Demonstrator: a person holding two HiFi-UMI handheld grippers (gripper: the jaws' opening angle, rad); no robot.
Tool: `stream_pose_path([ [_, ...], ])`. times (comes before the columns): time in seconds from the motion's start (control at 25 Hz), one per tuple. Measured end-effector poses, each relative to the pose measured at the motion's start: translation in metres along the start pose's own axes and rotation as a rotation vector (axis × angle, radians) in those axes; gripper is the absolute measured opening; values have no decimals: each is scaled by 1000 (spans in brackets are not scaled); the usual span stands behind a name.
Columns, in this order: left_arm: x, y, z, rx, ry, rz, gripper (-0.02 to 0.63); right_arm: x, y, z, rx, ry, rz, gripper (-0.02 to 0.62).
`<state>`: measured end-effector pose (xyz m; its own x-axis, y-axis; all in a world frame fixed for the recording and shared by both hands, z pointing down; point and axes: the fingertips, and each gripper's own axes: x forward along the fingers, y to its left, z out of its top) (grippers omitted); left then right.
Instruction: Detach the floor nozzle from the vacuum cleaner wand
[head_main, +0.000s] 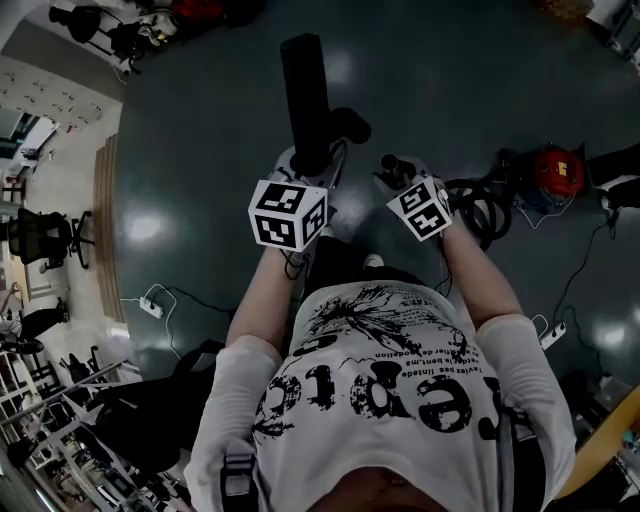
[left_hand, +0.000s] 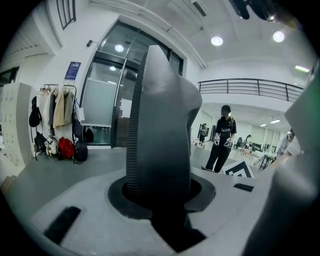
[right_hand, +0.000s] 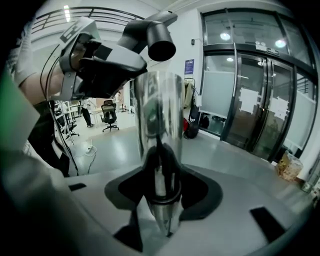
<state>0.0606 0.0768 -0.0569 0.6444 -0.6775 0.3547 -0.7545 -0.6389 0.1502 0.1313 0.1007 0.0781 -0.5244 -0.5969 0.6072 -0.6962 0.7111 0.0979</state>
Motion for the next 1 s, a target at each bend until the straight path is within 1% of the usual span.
stream_pose_path([
  [0.12, 4, 1, -11, -75, -20, -42, 114, 12, -6, -2, 39, -9, 24, 181],
  [0.2, 8, 7, -22, -108, -27, -46, 114, 24, -10, -4, 56, -7, 35, 181],
  [0.32, 11, 29, -52, -149, 24, -22, 114, 43, -11, -11, 52, 15, 34, 181],
  [0.4, 12, 48, -73, -203, 56, -14, 114, 57, -10, -16, 47, 39, 26, 181],
  [0.6, 38, 96, -143, -382, 90, -15, 114, 109, -15, -49, 46, 130, 38, 181],
  [0.72, 60, 135, -188, -477, 134, 7, 115, 151, -19, -64, 61, 153, 64, 181],
  [0.8, 73, 159, -220, -533, 185, 21, 115, 178, -19, -74, 71, 176, 80, 183],
  [0.88, 87, 180, -246, -582, 223, 8, 115, 206, -19, -84, 78, 203, 86, 183],
  [1.0, 111, 217, -275, -629, 245, 0, 115, 256, -22, -97, 86, 231, 79, 183],
])
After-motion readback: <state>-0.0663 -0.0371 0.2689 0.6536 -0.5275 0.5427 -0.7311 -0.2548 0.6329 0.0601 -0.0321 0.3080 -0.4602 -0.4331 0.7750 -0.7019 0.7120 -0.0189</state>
